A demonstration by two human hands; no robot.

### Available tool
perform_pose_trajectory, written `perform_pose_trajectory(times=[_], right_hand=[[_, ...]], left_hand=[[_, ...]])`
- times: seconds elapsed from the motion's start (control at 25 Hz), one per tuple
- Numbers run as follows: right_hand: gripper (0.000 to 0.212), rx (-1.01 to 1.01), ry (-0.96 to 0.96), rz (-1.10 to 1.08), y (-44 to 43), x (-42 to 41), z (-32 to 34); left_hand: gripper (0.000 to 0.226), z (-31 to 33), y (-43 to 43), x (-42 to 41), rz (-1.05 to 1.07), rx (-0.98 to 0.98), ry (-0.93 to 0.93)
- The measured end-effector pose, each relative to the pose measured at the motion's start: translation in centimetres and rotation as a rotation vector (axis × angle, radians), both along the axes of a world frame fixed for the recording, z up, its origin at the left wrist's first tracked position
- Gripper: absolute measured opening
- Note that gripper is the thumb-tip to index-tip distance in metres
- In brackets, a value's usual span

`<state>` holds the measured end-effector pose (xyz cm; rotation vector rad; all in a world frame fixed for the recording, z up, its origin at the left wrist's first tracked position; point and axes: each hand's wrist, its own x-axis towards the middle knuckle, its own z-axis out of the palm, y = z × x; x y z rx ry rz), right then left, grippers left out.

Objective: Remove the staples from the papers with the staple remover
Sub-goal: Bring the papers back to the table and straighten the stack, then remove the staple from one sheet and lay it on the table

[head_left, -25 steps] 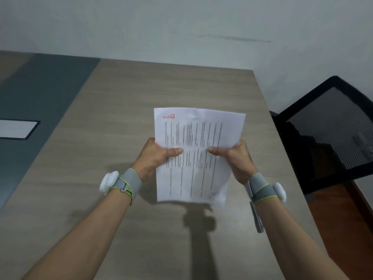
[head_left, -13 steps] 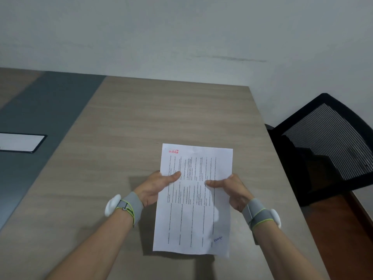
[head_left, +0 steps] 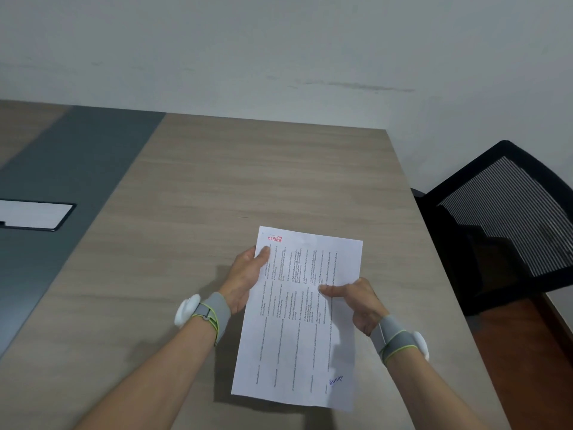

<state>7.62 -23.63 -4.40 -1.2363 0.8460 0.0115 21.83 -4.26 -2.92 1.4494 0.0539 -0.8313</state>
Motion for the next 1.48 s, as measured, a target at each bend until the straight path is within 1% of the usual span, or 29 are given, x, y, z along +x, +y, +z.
perform_pose_trajectory(times=[0.16, 0.32, 0.52, 0.6, 0.68, 0.76, 0.8, 0.88, 0.96, 1.08, 1.2, 1.28, 1.32, 1.4, 1.48], right_hand=[[0.036, 0.006, 0.010, -0.010, 0.4, 0.5, 0.0], [0.038, 0.006, 0.011, -0.007, 0.5, 1.0, 0.3], [0.035, 0.002, 0.015, 0.056, -0.2, 1.1, 1.0], [0.031, -0.041, 0.029, 0.098, -1.3, 0.4, 1.0], [0.032, -0.110, 0.067, 0.030, -3.0, -1.1, 0.3], [0.035, -0.264, 0.168, -0.077, -5.1, -3.3, -0.7], [0.037, -0.396, 0.253, -0.082, -6.2, -4.4, -1.2], [0.045, -0.663, 0.471, 0.043, -7.6, -6.7, -2.3], [0.049, -0.817, 0.677, 0.219, -7.8, -8.5, -3.2], [0.048, -0.931, 0.847, 0.308, -7.1, -10.3, -4.5], [0.043, -0.928, 0.916, 0.320, -6.7, -10.8, -5.2], [0.037, -0.933, 0.912, 0.289, -6.6, -10.1, -4.7], [0.034, -0.950, 0.878, 0.262, -6.6, -9.4, -4.0], [0.026, -0.982, 0.695, 0.152, -6.4, -7.0, -1.6], [0.018, -0.941, 0.427, -0.001, -5.9, -3.9, 1.9]], left_hand=[[0.028, -0.3, -0.5, -0.3, 0.075, 0.072, -0.081], [0.029, -0.6, -0.7, 0.1, 0.113, 0.090, -0.130], [0.028, -1.2, -0.6, 0.0, 0.155, 0.106, -0.165], [0.026, -1.6, -0.5, 0.1, 0.181, 0.109, -0.172], [0.025, -1.9, -0.1, 0.2, 0.195, 0.112, -0.188], [0.027, -2.2, 0.2, 0.4, 0.207, 0.127, -0.199], [0.028, -2.4, 0.3, 0.4, 0.205, 0.139, -0.194], [0.029, -2.7, 0.4, 0.3, 0.194, 0.161, -0.177], [0.029, -2.8, 0.4, 0.2, 0.184, 0.163, -0.163], [0.030, -2.7, 0.1, 0.0, 0.170, 0.172, -0.154], [0.029, -2.9, 0.0, -0.3, 0.177, 0.180, -0.150], [0.029, -2.9, 0.1, -0.4, 0.178, 0.181, -0.153], [0.029, -2.8, 0.1, -0.5, 0.176, 0.180, -0.155], [0.029, -2.1, -0.1, -0.8, 0.171, 0.177, -0.165], [0.029, -1.2, -0.7, -1.2, 0.164, 0.159, -0.193]])
